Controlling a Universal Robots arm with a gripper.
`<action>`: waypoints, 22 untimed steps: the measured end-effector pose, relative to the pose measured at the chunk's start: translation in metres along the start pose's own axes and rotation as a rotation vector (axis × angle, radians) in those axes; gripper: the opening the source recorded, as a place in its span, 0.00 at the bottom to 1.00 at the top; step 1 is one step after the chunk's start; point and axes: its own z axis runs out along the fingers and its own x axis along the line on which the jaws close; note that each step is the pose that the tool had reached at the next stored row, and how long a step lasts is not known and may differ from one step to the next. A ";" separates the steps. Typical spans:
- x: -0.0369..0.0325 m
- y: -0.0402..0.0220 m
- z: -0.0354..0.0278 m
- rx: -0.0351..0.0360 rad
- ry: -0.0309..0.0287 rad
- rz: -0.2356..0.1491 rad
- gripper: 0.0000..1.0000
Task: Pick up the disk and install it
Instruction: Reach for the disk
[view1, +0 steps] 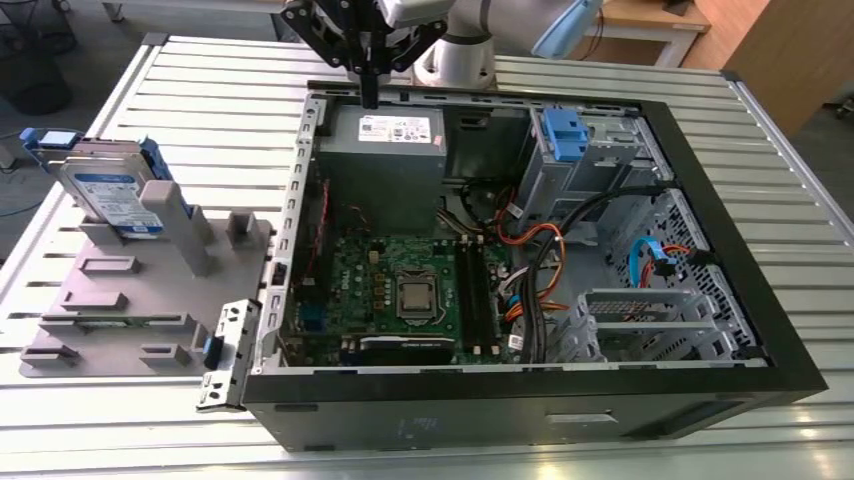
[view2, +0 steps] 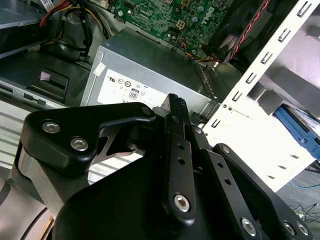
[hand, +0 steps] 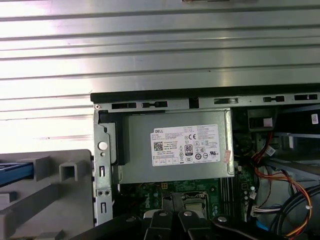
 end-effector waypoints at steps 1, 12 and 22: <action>0.0001 0.0000 0.0000 -0.0001 0.0000 0.000 0.11; 0.0045 -0.0003 -0.0001 -0.0001 0.0000 0.000 0.11; 0.0087 -0.0007 -0.0002 -0.0001 -0.0001 0.000 0.11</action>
